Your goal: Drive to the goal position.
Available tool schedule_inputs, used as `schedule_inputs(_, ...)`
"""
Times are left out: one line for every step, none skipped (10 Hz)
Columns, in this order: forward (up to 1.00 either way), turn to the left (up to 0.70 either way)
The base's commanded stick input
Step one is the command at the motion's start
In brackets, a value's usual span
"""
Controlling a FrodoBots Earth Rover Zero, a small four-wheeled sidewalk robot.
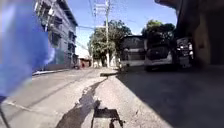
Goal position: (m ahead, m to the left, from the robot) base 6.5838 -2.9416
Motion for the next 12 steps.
schedule_inputs(0.7,-0.01)
schedule_inputs(0.7,-0.01)
schedule_inputs(0.7,-0.01)
schedule_inputs(0.7,-0.01)
schedule_inputs(0.7,-0.01)
schedule_inputs(0.56,-0.01)
schedule_inputs(0.53,-0.01)
schedule_inputs(0.53,-0.01)
schedule_inputs(0.53,-0.01)
schedule_inputs(0.53,-0.01)
schedule_inputs(0.53,-0.01)
schedule_inputs(0.53,-0.11)
